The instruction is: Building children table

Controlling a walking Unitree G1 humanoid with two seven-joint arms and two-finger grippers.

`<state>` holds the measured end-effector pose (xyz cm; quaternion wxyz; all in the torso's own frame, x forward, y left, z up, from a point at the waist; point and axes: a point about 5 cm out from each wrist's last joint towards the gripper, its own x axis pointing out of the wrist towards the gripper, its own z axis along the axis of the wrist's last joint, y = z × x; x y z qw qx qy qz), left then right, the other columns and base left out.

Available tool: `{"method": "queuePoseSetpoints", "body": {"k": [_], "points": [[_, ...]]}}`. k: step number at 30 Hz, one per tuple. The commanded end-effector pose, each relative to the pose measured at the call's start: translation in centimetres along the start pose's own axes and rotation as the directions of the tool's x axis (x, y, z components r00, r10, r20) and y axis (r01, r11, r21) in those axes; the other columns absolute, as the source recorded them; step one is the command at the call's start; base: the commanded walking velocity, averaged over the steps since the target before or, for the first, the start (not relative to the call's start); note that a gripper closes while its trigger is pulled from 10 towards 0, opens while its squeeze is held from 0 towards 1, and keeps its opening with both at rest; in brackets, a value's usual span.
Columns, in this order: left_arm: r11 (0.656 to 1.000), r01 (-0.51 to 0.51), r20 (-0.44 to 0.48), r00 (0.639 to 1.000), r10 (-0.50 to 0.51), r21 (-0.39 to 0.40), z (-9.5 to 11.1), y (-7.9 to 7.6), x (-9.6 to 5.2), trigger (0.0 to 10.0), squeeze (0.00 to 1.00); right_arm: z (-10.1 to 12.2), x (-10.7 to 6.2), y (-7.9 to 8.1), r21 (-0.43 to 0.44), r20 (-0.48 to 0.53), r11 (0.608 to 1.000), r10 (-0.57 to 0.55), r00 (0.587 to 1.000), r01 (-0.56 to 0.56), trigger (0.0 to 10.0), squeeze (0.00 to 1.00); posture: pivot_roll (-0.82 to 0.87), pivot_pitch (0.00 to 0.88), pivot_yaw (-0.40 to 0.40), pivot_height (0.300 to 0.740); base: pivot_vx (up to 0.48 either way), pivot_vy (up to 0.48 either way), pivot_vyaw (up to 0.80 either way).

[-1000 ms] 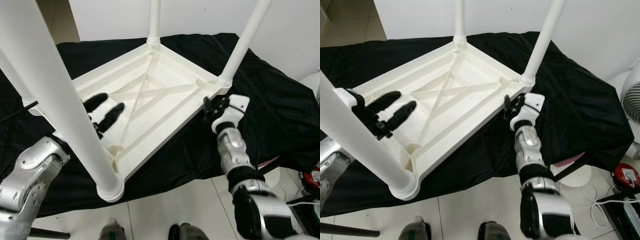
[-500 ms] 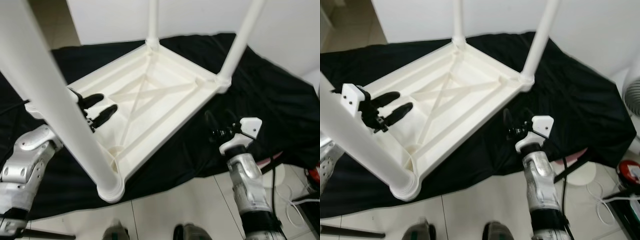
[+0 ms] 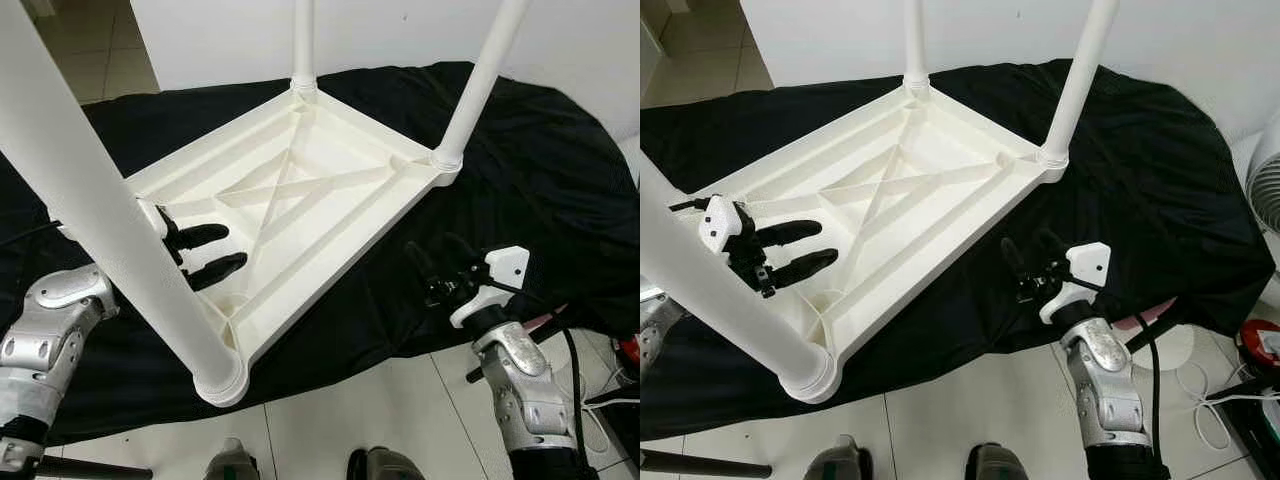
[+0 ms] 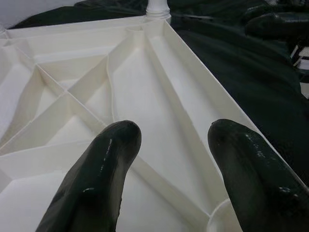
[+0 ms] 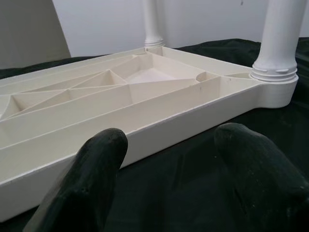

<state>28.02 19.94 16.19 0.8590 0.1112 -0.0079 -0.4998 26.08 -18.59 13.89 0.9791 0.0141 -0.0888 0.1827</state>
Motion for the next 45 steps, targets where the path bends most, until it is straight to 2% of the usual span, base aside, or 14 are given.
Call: {"method": "queuePoseSetpoints", "body": {"k": [1, 5, 8, 13, 15, 17, 20, 22, 25, 27, 29, 33, 37, 45], "points": [[0.994, 0.107, -0.022, 0.994, -0.107, -0.005, -0.6, -1.0, 0.0, 10.0, 0.0, 0.1, -0.1, 0.3, 0.015, -0.004, 1.0, 0.024, 1.0, -0.024, 10.0, 0.0, 0.06, 0.079, 0.019, 0.74, 0.0, 0.0, 0.0], [0.986, 0.163, -0.069, 0.985, -0.16, 0.03, -1.6, -2.1, -0.2, 10.0, 0.0, 0.4, 0.3, 0.7, 0.01, -0.006, 0.998, 0.059, 0.998, -0.059, 10.0, 0.0, 0.07, 0.069, 0.015, 0.74, 0.0, 0.0, 0.0], [0.981, 0.18, -0.103, 0.98, -0.173, 0.067, -2.1, -2.3, -0.6, 10.0, 0.0, 0.6, 0.9, 0.7, 0.024, 0.001, 0.999, 0.028, 1.0, -0.028, 10.0, 0.0, 0.08, 0.05, 0.015, 0.74, 0.0, 0.0, 0.0], [0.986, 0.147, -0.057, 0.988, -0.143, 0.076, -1.0, -2.2, -0.2, 10.0, 0.0, 0.9, 1.1, 0.8, 0.025, 0.014, 1.0, 0.014, 1.0, -0.014, 10.0, 0.0, 0.07, 0.043, 0.026, 0.74, 0.0, 0.0, 0.0], [0.998, 0.069, 0.112, 0.991, -0.068, 0.002, 1.8, -2.6, 0.8, 10.0, 0.0, 1.0, 1.2, 0.8, 0.039, 0.022, 0.999, -0.014, 1.0, 0.013, 10.0, 0.0, 0.07, 0.045, 0.031, 0.74, 0.0, 0.0, 0.0], [0.998, 0.03, 0.202, 0.979, -0.02, -0.048, 3.5, -3.1, 1.1, 10.0, 0.0, 1.1, 1.4, 1.0, 0.064, 0.031, 0.997, -0.033, 0.999, 0.031, 10.0, 0.0, 0.07, 0.05, 0.034, 0.74, 0.0, 0.0, 0.0], [0.998, 0.007, 0.223, 0.975, 0.007, -0.059, 3.9, -3.2, 1.2, 10.0, 0.0, 1.1, 1.6, 1.2, 0.078, 0.036, 0.996, -0.041, 0.999, 0.038, 10.0, 0.0, 0.07, 0.05, 0.034, 0.74, 0.0, 0.0, 0.0], [0.983, -0.067, 0.297, 0.948, 0.117, -0.172, 5.1, -3.4, 1.9, 10.0, 0.0, 1.1, 2.3, 1.9, 0.111, 0.054, 0.992, -0.065, 0.996, 0.059, 10.0, 0.0, 0.08, 0.058, 0.031, 0.74, 0.0, 0.0, 0.0], [0.97, -0.094, 0.324, 0.932, 0.165, -0.224, 5.6, -3.6, 2.1, 10.0, 0.0, 1.1, 2.7, 2.3, 0.126, 0.061, 0.99, -0.076, 0.995, 0.068, 10.0, 0.0, 0.09, 0.061, 0.03, 0.74, 0.0, 0.0, 0.0], [0.942, -0.122, 0.378, 0.894, 0.242, -0.314, 6.4, -4.6, 2.5, 10.0, 0.0, 1.2, 3.2, 2.9, 0.135, 0.065, 0.99, -0.059, 0.996, 0.049, 10.0, 0.0, 0.1, 0.066, 0.025, 0.74, 0.0, 0.0, 0.0], [0.929, -0.125, 0.394, 0.88, 0.266, -0.347, 6.7, -5.0, 2.6, 10.0, 0.0, 1.2, 3.4, 3.0, 0.137, 0.066, 0.99, -0.051, 0.996, 0.041, 10.0, 0.0, 0.1, 0.07, 0.022, 0.74, 0.0, 0.0, 0.0], [0.924, -0.134, 0.399, 0.872, 0.282, -0.359, 7.0, -6.1, 2.7, 10.0, 0.0, 1.4, 3.7, 2.9, 0.135, 0.07, 0.99, -0.039, 0.997, 0.029, 10.0, 0.0, 0.11, 0.075, 0.018, 0.74, 0.0, 0.0, 0.0], [0.902, -0.196, 0.376, 0.859, 0.347, -0.385, 7.6, -6.0, 2.1, 10.0, 0.0, 1.7, 3.9, 2.6, 0.133, 0.075, 0.991, -0.043, 0.996, 0.033, 10.0, 0.0, 0.11, 0.076, 0.022, 0.74, 0.0, 0.0, 0.0], [0.895, -0.232, 0.373, 0.847, 0.378, -0.381, 8.6, -6.3, 2.0, 10.0, 0.0, 1.5, 4.1, 3.0, 0.131, 0.073, 0.991, -0.029, 0.997, 0.02, 10.0, 0.0, 0.12, 0.081, 0.023, 0.74, 0.0, 0.0, 0.0]]}}
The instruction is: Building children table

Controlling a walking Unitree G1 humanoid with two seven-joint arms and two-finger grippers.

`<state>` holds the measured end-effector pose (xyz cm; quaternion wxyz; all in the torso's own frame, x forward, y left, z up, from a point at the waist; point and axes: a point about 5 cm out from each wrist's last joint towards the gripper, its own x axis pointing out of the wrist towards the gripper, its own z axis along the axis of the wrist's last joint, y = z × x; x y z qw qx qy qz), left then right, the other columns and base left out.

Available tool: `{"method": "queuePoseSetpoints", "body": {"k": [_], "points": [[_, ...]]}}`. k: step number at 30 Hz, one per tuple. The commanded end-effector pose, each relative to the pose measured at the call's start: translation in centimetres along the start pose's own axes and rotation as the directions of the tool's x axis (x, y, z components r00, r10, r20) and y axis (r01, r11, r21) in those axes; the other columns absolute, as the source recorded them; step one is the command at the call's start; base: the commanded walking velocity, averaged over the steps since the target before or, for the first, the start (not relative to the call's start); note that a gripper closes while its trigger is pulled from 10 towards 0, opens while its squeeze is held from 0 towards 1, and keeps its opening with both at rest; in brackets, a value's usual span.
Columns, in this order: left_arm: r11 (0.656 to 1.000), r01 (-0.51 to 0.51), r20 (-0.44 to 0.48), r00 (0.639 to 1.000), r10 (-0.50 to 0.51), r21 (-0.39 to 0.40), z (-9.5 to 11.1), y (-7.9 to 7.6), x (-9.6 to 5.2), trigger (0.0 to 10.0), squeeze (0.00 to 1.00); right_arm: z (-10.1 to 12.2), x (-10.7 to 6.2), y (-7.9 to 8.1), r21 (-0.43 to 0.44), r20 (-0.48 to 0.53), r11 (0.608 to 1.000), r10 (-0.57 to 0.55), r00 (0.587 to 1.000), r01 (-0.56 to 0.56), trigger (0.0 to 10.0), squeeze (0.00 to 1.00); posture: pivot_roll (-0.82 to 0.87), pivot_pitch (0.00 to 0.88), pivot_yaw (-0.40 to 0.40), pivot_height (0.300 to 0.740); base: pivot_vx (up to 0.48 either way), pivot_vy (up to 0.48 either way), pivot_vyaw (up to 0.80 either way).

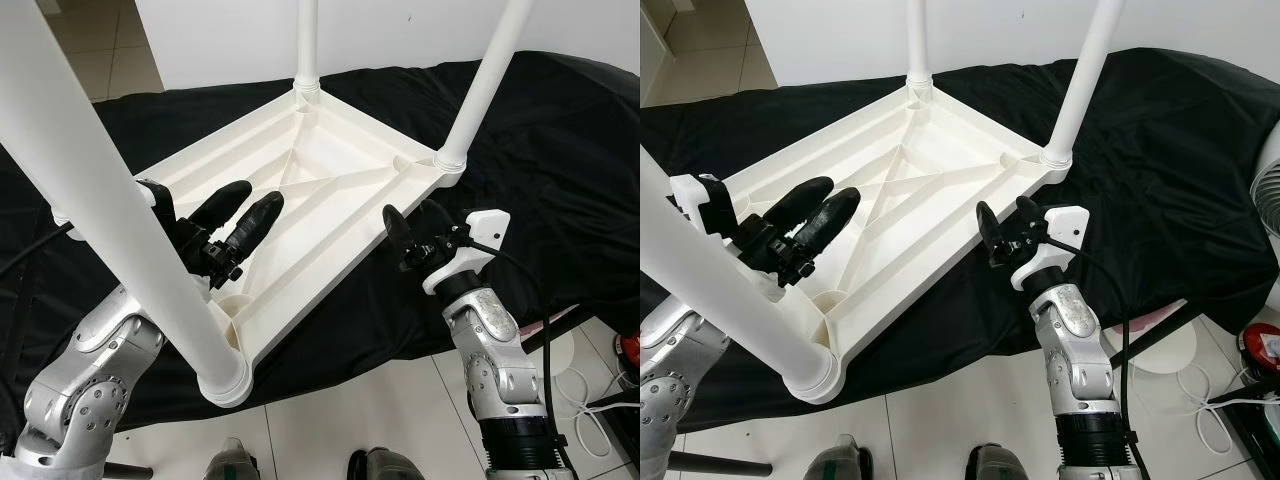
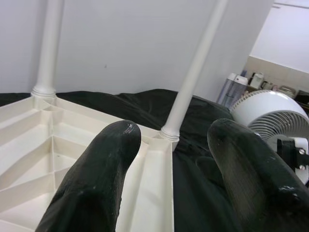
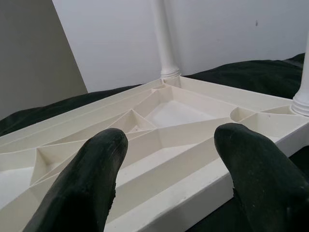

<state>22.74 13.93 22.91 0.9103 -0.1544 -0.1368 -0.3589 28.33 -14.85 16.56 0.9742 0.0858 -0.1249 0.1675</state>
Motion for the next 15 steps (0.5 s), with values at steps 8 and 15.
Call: {"method": "queuePoseSetpoints", "body": {"k": [8, 15], "points": [[0.996, -0.087, -0.048, 0.995, 0.087, 0.008, -0.3, -0.1, -0.3, 10.0, 0.0, -0.8, 0.2, 0.4, 0.019, -0.024, 1.0, 0.008, 1.0, -0.007, 10.0, 0.0, 0.13, 0.08, 0.025, 0.74, 0.0, 0.0, 0.0], [0.986, -0.032, -0.143, 0.988, 0.055, 0.161, -0.6, 2.4, -1.0, 10.0, 0.0, -0.9, 0.5, 0.4, 0.018, -0.027, 1.0, 0.013, 1.0, -0.013, 10.0, 0.0, 0.15, 0.073, 0.009, 0.74, 0.0, 0.0, 0.0]]}}
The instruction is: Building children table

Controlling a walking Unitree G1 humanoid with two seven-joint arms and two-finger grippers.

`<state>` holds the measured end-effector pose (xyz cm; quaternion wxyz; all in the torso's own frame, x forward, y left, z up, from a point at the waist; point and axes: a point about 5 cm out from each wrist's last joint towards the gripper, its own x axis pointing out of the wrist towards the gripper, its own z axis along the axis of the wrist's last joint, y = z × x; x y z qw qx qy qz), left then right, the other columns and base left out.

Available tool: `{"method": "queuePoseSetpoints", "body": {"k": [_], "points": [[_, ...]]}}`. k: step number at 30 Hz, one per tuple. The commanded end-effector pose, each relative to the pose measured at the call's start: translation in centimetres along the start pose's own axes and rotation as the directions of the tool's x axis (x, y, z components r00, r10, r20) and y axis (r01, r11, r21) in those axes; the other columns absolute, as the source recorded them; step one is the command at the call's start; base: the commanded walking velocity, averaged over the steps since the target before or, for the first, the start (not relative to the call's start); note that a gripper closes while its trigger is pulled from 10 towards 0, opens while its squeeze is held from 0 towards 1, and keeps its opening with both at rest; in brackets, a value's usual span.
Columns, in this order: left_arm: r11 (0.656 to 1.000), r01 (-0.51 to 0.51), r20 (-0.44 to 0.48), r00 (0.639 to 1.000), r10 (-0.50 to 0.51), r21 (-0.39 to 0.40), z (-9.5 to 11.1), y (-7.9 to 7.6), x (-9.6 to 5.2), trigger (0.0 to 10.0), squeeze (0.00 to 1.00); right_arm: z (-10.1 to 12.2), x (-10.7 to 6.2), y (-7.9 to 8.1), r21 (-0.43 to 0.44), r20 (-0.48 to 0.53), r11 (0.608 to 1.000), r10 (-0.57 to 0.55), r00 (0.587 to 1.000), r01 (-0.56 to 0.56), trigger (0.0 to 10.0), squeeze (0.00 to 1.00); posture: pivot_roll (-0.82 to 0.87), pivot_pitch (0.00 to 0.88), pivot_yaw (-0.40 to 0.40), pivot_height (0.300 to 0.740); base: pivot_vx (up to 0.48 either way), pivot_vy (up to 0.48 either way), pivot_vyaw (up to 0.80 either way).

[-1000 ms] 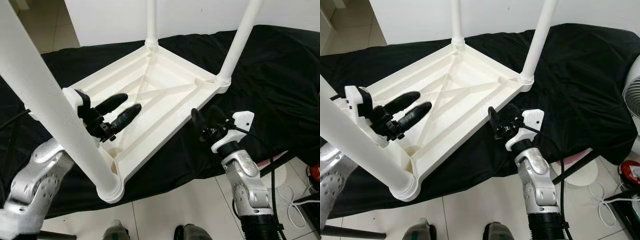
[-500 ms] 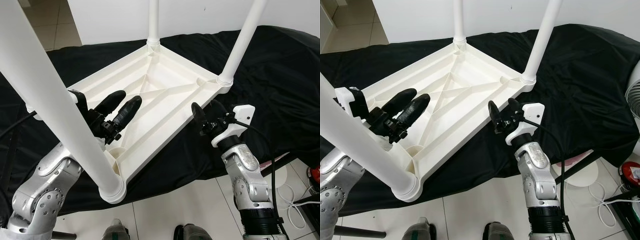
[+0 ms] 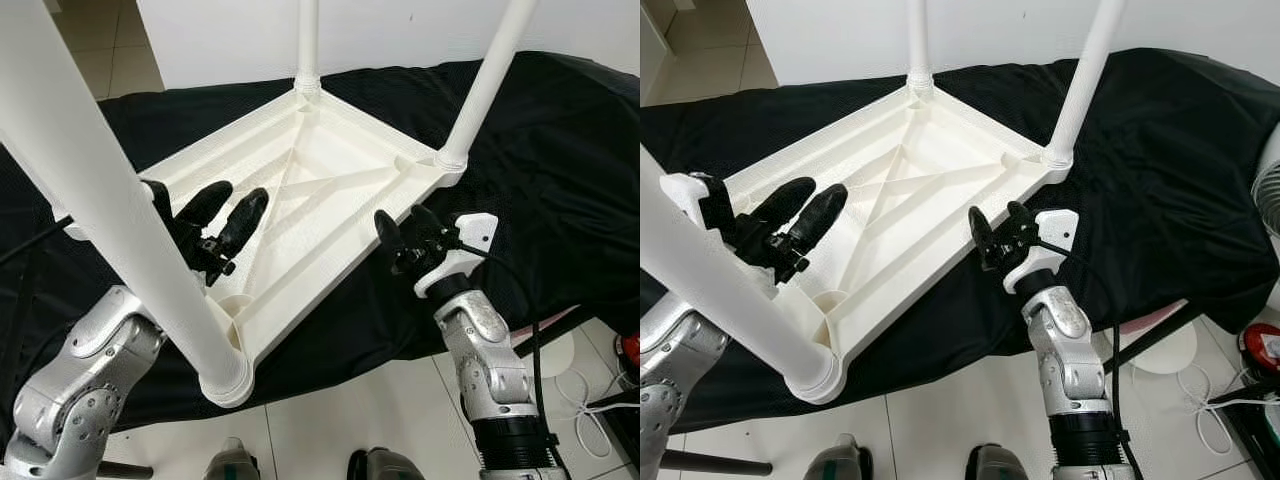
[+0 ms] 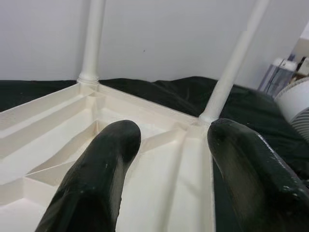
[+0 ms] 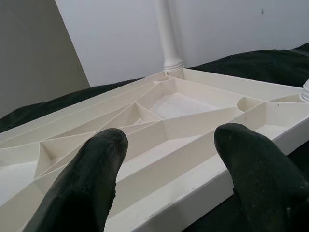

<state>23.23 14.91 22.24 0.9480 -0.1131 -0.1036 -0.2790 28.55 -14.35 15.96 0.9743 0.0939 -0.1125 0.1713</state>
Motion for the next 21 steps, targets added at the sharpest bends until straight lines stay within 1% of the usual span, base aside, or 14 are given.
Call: {"method": "queuePoseSetpoints", "body": {"k": [1, 2, 3, 4, 5, 6, 7, 9, 11, 12, 16, 17, 19, 21], "points": [[0.988, 0.129, -0.065, 0.99, -0.124, 0.081, -0.4, 1.3, -0.3, 10.0, 0.0, -0.2, 0.3, 0.1, -0.003, -0.005, 1.0, 0.01, 1.0, -0.01, 10.0, 0.0, 0.15, 0.073, 0.009, 0.74, 0.0, 0.0, 0.0], [0.988, 0.129, -0.065, 0.99, -0.124, 0.081, -0.4, 1.3, -0.3, 10.0, 0.0, -0.2, 0.3, 0.1, -0.003, -0.005, 1.0, 0.01, 1.0, -0.01, 10.0, 0.0, 0.15, 0.073, 0.009, 0.74, 0.0, 0.0, 0.0], [0.952, 0.225, -0.201, 0.962, -0.184, 0.208, -1.3, 3.9, -0.6, 10.0, 0.0, -0.1, 0.8, 0.0, -0.01, -0.004, 1.0, 0.024, 1.0, -0.024, 10.0, 0.0, 0.15, 0.068, 0.004, 0.74, 0.0, 0.0, 0.0], [0.952, 0.225, -0.201, 0.962, -0.184, 0.208, -1.3, 3.9, -0.6, 10.0, 0.0, -0.1, 0.8, 0.0, -0.01, -0.004, 1.0, 0.024, 1.0, -0.024, 10.0, 0.0, 0.15, 0.068, 0.004, 0.74, 0.0, 0.0, 0.0], [0.928, 0.276, -0.27, 0.94, -0.207, 0.25, -1.7, 4.9, -0.6, 10.0, 0.0, 0.1, 0.9, -0.2, -0.016, -0.002, 1.0, 0.026, 1.0, -0.026, 10.0, 0.0, 0.14, 0.063, 0.001, 0.74, 0.0, 0.0, 0.0], [0.911, 0.311, -0.313, 0.924, -0.222, 0.272, -2.1, 5.5, -0.8, 10.0, 0.0, 0.2, 0.9, -0.3, -0.022, 0.0, 0.999, 0.025, 1.0, -0.025, 10.0, 0.0, 0.14, 0.063, 0.001, 0.74, 0.0, 0.0, 0.0], [0.911, 0.311, -0.313, 0.924, -0.222, 0.272, -2.1, 5.5, -0.8, 10.0, 0.0, 0.2, 0.9, -0.3, -0.022, 0.0, 0.999, 0.025, 1.0, -0.025, 10.0, 0.0, 0.14, 0.063, 0.001, 0.74, 0.0, 0.0, 0.0], [0.894, 0.365, -0.404, 0.882, -0.243, 0.259, -3.5, 7.2, -1.5, 10.0, 0.0, 0.4, 0.8, -0.6, -0.03, 0.003, 0.999, 0.021, 1.0, -0.021, 10.0, 0.0, 0.13, 0.055, 0.002, 0.74, 0.0, 0.0, 0.0], [0.894, 0.365, -0.404, 0.882, -0.243, 0.259, -3.5, 7.2, -1.5, 10.0, 0.0, 0.4, 0.8, -0.6, -0.03, 0.003, 0.999, 0.021, 1.0, -0.021, 10.0, 0.0, 0.13, 0.055, 0.002, 0.74, 0.0, 0.0, 0.0], [0.889, 0.384, -0.469, 0.851, -0.236, 0.25, -4.7, 8.6, -2.3, 10.0, 0.0, 0.4, 0.6, -0.7, -0.033, 0.004, 0.999, 0.017, 1.0, -0.017, 10.0, 0.0, 0.12, 0.05, 0.004, 0.74, 0.0, 0.0, 0.0], [0.891, 0.381, -0.502, 0.837, -0.219, 0.247, -5.4, 9.4, -2.7, 10.0, 0.0, 0.3, 0.5, -0.8, -0.035, 0.003, 0.999, 0.015, 1.0, -0.015, 10.0, 0.0, 0.12, 0.05, 0.004, 0.74, 0.0, 0.0, 0.0], [0.884, 0.398, -0.522, 0.823, -0.225, 0.246, -5.9, 10.0, -2.9, 10.0, 0.0, 0.2, 0.5, -0.6, -0.037, 0.0, 0.999, 0.021, 1.0, -0.021, 10.0, 0.0, 0.12, 0.043, 0.003, 0.74, 0.0, 0.0, 0.0], [0.877, 0.413, -0.534, 0.813, -0.233, 0.245, -6.1, 10.3, -3.0, 10.0, 0.0, 0.2, 0.5, -0.5, -0.039, -0.002, 0.999, 0.025, 1.0, -0.025, 10.0, 0.0, 0.12, 0.043, 0.003, 0.74, 0.0, 0.0, 0.0], [0.877, 0.413, -0.534, 0.813, -0.233, 0.245, -6.1, 10.3, -3.0, 10.0, 0.0, 0.2, 0.5, -0.5, -0.039, -0.002, 0.999, 0.025, 1.0, -0.025, 10.0, 0.0, 0.12, 0.043, 0.003, 0.74, 0.0, 0.0, 0.0]]}}
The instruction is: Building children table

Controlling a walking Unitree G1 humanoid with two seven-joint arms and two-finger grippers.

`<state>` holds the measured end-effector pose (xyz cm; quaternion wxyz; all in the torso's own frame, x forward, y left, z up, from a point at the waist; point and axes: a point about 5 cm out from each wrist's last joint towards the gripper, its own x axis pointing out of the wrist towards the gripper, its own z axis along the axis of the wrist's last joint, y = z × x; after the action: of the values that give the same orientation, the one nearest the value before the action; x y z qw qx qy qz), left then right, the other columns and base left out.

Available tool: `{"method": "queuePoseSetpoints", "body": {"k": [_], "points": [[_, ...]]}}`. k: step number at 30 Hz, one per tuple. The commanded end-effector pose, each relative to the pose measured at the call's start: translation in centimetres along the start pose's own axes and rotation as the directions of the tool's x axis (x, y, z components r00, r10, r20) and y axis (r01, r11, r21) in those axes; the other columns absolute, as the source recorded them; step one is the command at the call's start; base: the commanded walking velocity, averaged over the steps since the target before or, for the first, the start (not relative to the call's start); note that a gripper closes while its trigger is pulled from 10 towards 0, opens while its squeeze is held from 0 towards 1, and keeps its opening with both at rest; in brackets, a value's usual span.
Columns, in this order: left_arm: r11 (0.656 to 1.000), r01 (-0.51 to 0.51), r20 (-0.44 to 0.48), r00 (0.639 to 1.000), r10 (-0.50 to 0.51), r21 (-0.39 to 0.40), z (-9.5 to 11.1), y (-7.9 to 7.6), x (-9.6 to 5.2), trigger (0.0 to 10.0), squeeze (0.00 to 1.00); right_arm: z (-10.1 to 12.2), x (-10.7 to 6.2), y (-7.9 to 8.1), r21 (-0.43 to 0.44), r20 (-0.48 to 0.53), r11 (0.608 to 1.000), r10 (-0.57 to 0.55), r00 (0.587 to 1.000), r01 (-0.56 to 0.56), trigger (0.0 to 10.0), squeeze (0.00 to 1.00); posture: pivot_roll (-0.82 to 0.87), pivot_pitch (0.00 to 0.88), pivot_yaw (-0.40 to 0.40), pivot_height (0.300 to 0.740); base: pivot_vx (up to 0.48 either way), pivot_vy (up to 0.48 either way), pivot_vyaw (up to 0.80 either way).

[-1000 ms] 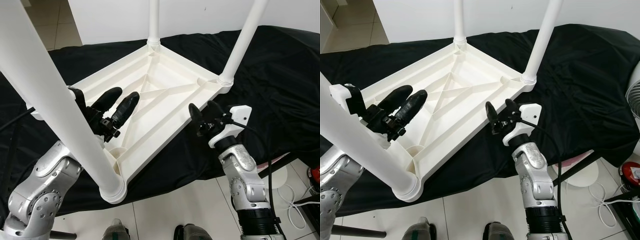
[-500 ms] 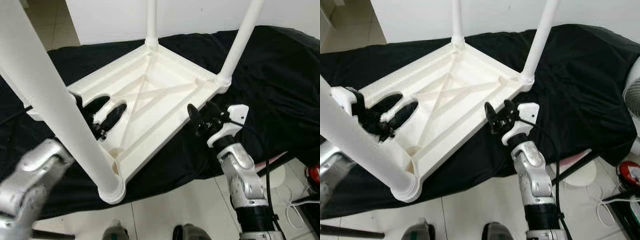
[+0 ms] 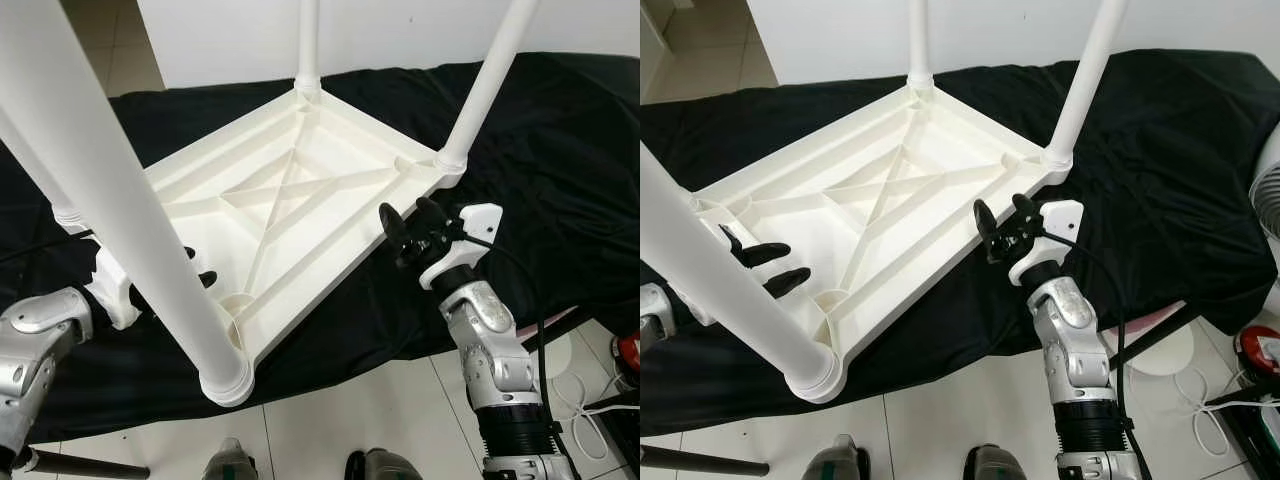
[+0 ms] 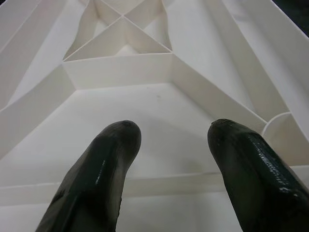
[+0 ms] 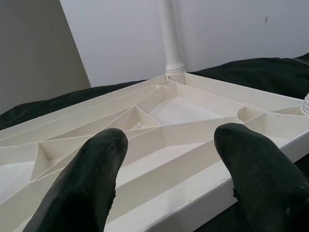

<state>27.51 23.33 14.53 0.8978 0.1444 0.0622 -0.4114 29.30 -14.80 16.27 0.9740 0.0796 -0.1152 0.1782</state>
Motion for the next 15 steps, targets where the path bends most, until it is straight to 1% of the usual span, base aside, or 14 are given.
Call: {"method": "queuePoseSetpoints", "body": {"k": [1, 2, 3, 4, 6, 12, 13, 14, 15], "points": [[0.996, 0.089, -0.043, 0.995, -0.088, 0.023, -0.9, -0.4, 0.1, 10.0, 0.0, -0.2, -0.2, 0.1, -0.019, -0.009, 1.0, 0.012, 1.0, -0.012, 10.0, 0.0, 0.11, 0.04, -0.001, 0.74, 0.0, 0.0, 0.0], [0.996, 0.089, -0.043, 0.995, -0.088, 0.023, -0.9, -0.4, 0.1, 10.0, 0.0, -0.2, -0.2, 0.1, -0.019, -0.009, 1.0, 0.012, 1.0, -0.012, 10.0, 0.0, 0.11, 0.04, -0.001, 0.74, 0.0, 0.0, 0.0], [0.986, 0.146, -0.101, 0.985, -0.138, 0.078, -1.9, -0.2, -0.1, 10.0, 0.0, -0.3, -0.2, 0.0, -0.03, -0.021, 1.0, 0.01, 1.0, -0.011, 10.0, 0.0, 0.11, 0.038, -0.004, 0.74, 0.0, 0.0, 0.0], [0.986, 0.146, -0.101, 0.985, -0.138, 0.078, -1.9, -0.2, -0.1, 10.0, 0.0, -0.3, -0.2, 0.0, -0.03, -0.021, 1.0, 0.01, 1.0, -0.011, 10.0, 0.0, 0.11, 0.038, -0.004, 0.74, 0.0, 0.0, 0.0], [0.979, 0.174, -0.134, 0.978, -0.159, 0.109, -2.4, 0.0, -0.3, 10.0, 0.0, -0.3, -0.2, -0.1, -0.034, -0.022, 0.999, 0.008, 1.0, -0.009, 10.0, 0.0, 0.11, 0.039, -0.004, 0.74, 0.0, 0.0, 0.0], [0.974, 0.19, -0.154, 0.973, -0.17, 0.126, -2.7, 0.3, -0.4, 10.0, 0.0, -0.3, -0.1, -0.2, -0.036, -0.021, 0.999, 0.008, 1.0, -0.009, 10.0, 0.0, 0.11, 0.042, -0.001, 0.74, 0.0, 0.0, 0.0], [0.969, 0.2, -0.175, 0.969, -0.174, 0.147, -2.9, 0.4, -0.4, 10.0, 0.0, -0.3, -0.2, -0.1, -0.036, -0.022, 0.999, 0.007, 1.0, -0.008, 10.0, 0.0, 0.11, 0.042, -0.001, 0.74, 0.0, 0.0, 0.0], [0.969, 0.2, -0.175, 0.969, -0.174, 0.147, -2.9, 0.4, -0.4, 10.0, 0.0, -0.3, -0.2, -0.1, -0.036, -0.022, 0.999, 0.007, 1.0, -0.008, 10.0, 0.0, 0.11, 0.042, -0.001, 0.74, 0.0, 0.0, 0.0], [0.961, 0.223, -0.196, 0.962, -0.19, 0.163, -3.0, 0.3, -0.3, 10.0, 0.0, -0.4, -0.3, -0.1, -0.035, -0.023, 0.999, 0.006, 1.0, -0.006, 10.0, 0.0, 0.11, 0.042, -0.001, 0.74, 0.0, 0.0, 0.0]]}}
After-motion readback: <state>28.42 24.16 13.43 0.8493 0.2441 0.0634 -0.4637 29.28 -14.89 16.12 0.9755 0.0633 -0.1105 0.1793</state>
